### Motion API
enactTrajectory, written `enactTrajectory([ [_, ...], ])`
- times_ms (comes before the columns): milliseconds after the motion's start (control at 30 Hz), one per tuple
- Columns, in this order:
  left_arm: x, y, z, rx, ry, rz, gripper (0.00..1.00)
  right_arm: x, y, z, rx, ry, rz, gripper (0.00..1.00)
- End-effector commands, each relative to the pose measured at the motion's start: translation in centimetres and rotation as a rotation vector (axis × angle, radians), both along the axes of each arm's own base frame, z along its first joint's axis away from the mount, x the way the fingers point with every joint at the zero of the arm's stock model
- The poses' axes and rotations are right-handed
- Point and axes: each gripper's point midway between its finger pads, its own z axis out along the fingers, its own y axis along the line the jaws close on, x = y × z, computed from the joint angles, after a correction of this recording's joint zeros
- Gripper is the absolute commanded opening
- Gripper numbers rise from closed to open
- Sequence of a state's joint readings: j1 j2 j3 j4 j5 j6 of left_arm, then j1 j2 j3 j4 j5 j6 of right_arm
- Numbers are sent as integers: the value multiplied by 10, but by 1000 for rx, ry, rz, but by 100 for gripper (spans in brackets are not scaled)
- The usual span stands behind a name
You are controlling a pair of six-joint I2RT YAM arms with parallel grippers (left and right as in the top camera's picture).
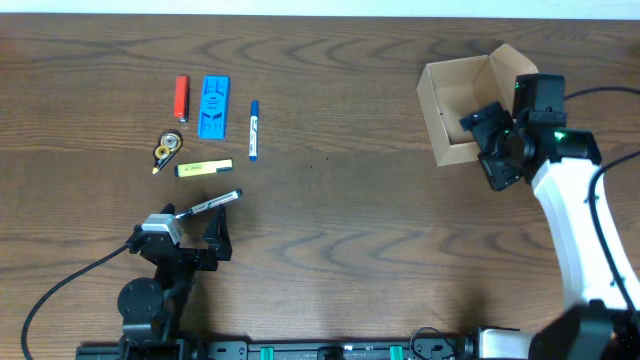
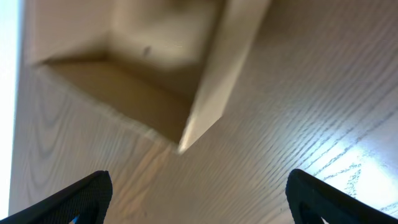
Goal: Pack container
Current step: 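Move the right gripper to the cardboard box and hook its inner wall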
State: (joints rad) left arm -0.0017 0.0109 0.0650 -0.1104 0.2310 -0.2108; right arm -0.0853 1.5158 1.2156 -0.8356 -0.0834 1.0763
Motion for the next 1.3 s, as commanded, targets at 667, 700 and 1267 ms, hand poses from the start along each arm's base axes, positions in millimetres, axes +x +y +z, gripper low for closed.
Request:
enactTrajectory([
  [667,1,2,-16,-4,34,14,95,48,10,-30,-31,199,84,2],
  [700,1,2,-16,-4,35,14,95,54,19,-19,-61,174,159,2],
  [1267,1,2,-16,-4,35,14,95,39,169,-5,-253,102,1048,1],
])
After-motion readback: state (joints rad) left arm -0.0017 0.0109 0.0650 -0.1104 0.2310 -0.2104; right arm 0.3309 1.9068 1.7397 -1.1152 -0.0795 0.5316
